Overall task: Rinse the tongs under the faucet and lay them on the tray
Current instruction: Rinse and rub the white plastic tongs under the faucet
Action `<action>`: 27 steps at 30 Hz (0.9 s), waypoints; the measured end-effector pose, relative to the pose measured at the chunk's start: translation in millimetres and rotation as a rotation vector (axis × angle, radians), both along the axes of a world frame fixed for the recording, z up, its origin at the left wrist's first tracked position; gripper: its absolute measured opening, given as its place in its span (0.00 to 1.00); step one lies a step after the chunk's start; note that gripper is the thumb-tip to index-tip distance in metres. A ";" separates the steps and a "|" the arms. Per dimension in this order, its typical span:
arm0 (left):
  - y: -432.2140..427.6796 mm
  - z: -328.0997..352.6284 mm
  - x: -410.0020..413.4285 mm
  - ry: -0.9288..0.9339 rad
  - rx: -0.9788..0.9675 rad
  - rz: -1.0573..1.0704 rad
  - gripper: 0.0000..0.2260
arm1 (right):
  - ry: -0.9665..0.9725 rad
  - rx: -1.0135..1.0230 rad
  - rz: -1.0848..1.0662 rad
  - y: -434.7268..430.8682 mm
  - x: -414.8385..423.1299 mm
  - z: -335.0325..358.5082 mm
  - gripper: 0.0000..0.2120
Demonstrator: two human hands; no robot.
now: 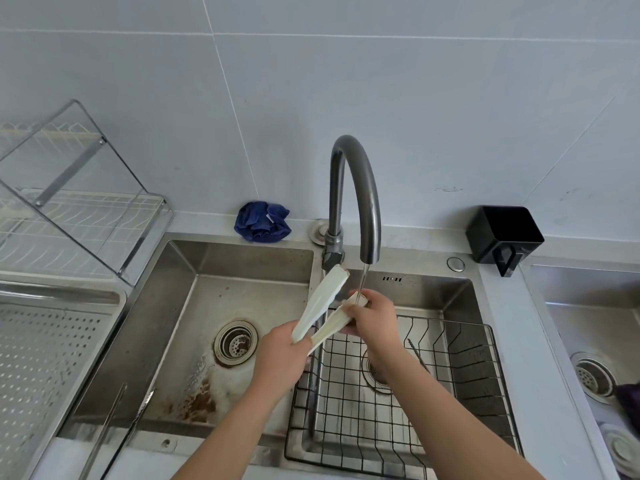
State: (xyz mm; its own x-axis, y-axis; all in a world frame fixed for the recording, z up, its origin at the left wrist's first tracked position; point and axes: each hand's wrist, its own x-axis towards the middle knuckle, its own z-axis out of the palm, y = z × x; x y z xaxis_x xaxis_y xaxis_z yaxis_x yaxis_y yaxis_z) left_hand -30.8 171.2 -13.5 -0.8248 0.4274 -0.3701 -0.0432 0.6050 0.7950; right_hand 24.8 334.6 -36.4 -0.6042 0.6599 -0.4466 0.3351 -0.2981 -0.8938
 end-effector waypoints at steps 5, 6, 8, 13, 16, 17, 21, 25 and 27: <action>1.6 -3.9 4.3 -0.093 0.039 0.071 0.10 | -0.046 -0.029 -0.037 5.1 -6.3 1.2 0.12; 1.6 -4.7 3.5 -0.100 0.049 0.077 0.11 | -0.024 -0.060 -0.028 3.3 -5.6 0.0 0.11; -0.2 -5.1 1.2 -0.114 0.067 0.092 0.11 | 0.039 -0.137 0.008 -0.1 -2.8 -0.4 0.09; 4.1 -4.5 4.6 -0.282 0.214 0.138 0.11 | -0.035 0.049 -0.075 9.8 -2.1 3.0 0.14; 11.7 -7.4 6.7 -0.373 0.283 0.166 0.10 | 0.050 -0.018 -0.035 6.9 -0.6 7.2 0.08; 13.1 -8.2 6.7 -0.413 0.310 0.172 0.11 | 0.075 -0.052 0.009 4.8 1.4 8.0 0.06; 13.3 -12.6 5.9 -0.519 0.385 0.170 0.14 | 0.090 -0.049 0.047 8.2 8.9 6.6 0.02; 19.4 -16.5 8.5 -0.495 0.386 0.168 0.16 | 0.053 -0.042 -0.001 7.8 9.6 6.3 0.03; 24.1 -14.8 8.1 -0.456 0.382 0.160 0.14 | 0.027 -0.017 0.042 1.0 9.0 4.3 0.04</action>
